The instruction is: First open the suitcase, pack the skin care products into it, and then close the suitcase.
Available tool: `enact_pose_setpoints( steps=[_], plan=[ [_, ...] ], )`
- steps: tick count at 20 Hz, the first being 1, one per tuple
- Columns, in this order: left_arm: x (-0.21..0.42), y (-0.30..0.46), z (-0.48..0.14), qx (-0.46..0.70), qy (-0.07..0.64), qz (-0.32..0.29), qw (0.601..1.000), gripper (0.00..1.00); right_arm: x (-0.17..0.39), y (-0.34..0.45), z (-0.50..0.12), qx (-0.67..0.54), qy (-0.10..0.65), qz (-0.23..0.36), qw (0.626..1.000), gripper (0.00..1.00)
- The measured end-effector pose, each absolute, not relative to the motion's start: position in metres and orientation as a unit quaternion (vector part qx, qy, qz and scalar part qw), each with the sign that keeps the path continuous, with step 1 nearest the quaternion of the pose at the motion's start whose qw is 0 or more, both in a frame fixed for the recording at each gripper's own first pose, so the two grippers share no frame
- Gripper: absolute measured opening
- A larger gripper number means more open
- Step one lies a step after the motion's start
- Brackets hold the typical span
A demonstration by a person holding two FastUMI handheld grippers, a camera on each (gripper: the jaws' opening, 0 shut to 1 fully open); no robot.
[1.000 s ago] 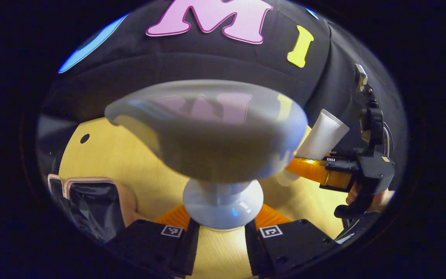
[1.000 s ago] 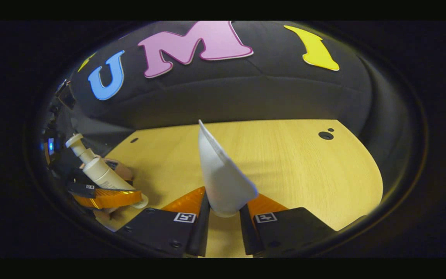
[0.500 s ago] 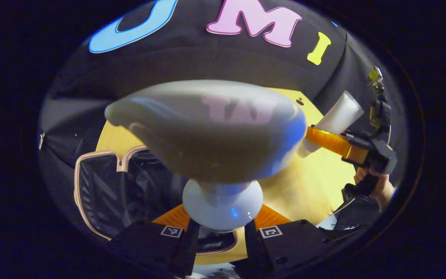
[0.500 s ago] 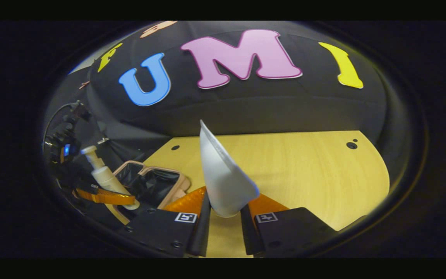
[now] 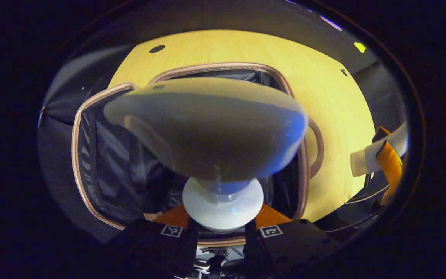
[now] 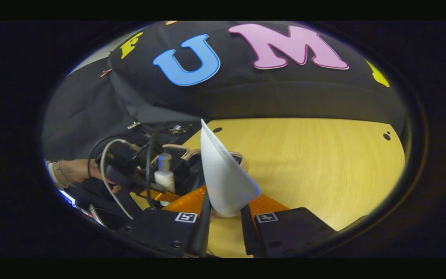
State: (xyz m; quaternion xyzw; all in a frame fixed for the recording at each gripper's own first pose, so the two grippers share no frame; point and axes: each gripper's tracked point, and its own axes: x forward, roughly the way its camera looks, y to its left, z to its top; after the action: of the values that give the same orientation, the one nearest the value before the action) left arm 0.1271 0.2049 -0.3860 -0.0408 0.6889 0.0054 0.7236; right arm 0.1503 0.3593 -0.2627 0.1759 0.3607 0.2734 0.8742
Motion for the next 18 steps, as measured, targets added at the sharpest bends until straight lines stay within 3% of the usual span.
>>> enact_pose_setpoints(
  steps=[2,5,10,13,14,18],
  plan=[
    [0.128,0.215,-0.400,-0.045,0.697,0.015,0.715,0.60,0.145,0.375,-0.270,0.181,0.379,0.280,0.863,0.40],
    [0.124,0.229,-0.418,-0.047,0.704,0.021,0.709,0.54,0.144,0.390,-0.277,0.190,0.399,0.284,0.851,0.40],
    [0.125,0.240,-0.428,-0.041,0.704,0.019,0.709,0.60,0.141,0.411,-0.292,0.187,0.429,0.287,0.836,0.40],
    [0.133,0.244,-0.421,-0.030,0.683,0.016,0.729,0.64,0.139,0.418,-0.301,0.183,0.440,0.293,0.829,0.40],
    [0.135,0.246,-0.416,-0.024,0.675,0.016,0.737,0.72,0.138,0.421,-0.304,0.185,0.444,0.295,0.826,0.40],
    [0.146,0.254,-0.387,-0.026,0.619,0.010,0.785,0.82,0.131,0.429,-0.300,0.197,0.462,0.307,0.808,0.40]
  ],
)
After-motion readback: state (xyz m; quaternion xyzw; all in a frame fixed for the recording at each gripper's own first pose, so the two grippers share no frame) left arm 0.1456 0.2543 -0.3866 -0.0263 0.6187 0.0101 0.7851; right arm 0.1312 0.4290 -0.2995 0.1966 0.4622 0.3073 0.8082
